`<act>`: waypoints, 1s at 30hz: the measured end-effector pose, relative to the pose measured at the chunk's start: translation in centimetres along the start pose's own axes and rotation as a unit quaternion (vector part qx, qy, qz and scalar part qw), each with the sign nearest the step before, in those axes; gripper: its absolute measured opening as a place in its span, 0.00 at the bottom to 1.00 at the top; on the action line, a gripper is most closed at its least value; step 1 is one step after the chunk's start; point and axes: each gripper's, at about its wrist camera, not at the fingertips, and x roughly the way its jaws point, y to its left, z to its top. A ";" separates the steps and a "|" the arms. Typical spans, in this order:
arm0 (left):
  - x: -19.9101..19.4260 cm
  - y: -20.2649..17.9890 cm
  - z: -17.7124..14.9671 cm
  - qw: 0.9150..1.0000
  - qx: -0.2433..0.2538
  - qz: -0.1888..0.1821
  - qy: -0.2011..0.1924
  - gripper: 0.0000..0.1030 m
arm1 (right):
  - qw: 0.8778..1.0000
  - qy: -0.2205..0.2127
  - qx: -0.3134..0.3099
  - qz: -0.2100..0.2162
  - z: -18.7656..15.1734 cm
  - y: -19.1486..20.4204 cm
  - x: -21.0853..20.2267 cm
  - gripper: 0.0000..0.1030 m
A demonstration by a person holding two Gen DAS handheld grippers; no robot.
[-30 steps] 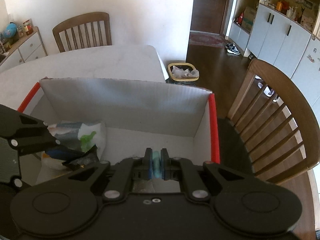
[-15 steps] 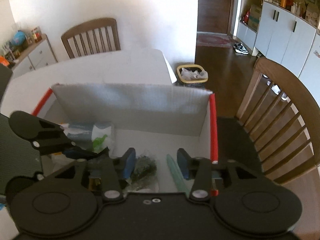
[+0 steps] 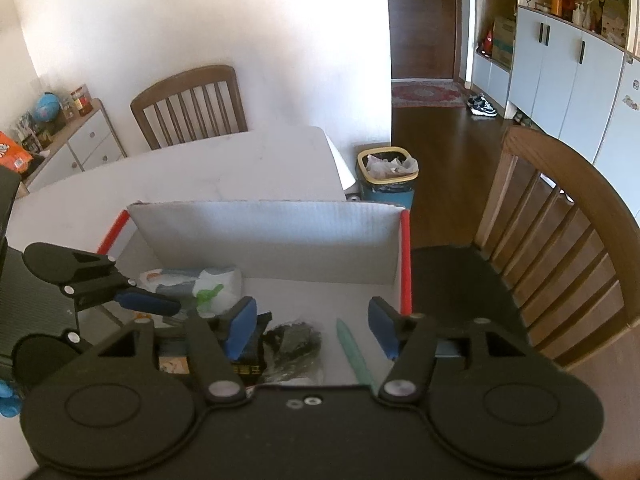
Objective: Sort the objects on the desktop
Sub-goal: 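Lower both items into the box and open both tools, then move both open tools back over the remaining snacks on the placemat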
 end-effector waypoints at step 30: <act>-11.2 1.5 -6.1 0.987 -0.076 0.032 -0.141 0.70 | 0.999 -0.041 -0.025 0.017 -0.4 7.8 -4.9 0.66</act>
